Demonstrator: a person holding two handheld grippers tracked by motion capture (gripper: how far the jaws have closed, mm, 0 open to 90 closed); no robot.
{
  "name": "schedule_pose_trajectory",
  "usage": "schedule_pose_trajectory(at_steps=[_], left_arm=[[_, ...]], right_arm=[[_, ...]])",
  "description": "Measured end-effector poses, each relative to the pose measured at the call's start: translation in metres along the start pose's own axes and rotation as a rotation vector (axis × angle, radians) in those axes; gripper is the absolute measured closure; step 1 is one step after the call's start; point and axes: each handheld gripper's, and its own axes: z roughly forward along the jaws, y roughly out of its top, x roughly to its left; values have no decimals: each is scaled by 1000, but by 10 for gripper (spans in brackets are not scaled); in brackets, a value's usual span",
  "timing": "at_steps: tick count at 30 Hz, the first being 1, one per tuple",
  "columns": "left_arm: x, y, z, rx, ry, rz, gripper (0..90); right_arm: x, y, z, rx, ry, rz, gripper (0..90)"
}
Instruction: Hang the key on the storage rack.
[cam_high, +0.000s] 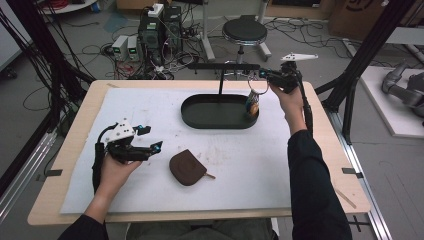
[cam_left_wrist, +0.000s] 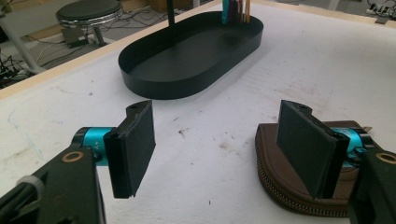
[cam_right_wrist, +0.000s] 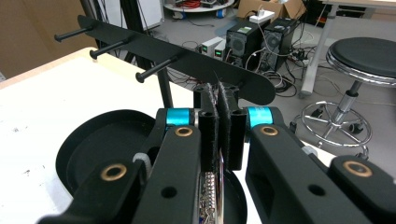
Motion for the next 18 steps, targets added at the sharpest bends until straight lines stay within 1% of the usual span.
schedule_pose_trajectory(at_steps=[3, 4, 8, 11, 18], left_arm=[[0, 0, 0, 0, 1, 1, 284], [0, 0, 0, -1, 0, 1, 284], [0, 0, 0, -3, 2, -3, 284], [1, 0, 0, -6, 2, -5, 284], [0, 0, 0, -8, -1, -6, 284]], right_arm=[[-1, -2, 2, 15, 1, -4, 879], [-1, -1, 2, 10, 0, 2, 879], [0, -1, 3, 10, -7, -4, 879], [-1, -2, 3, 6, -5, 9, 879], [-1, -3, 6, 12, -29, -1, 878]])
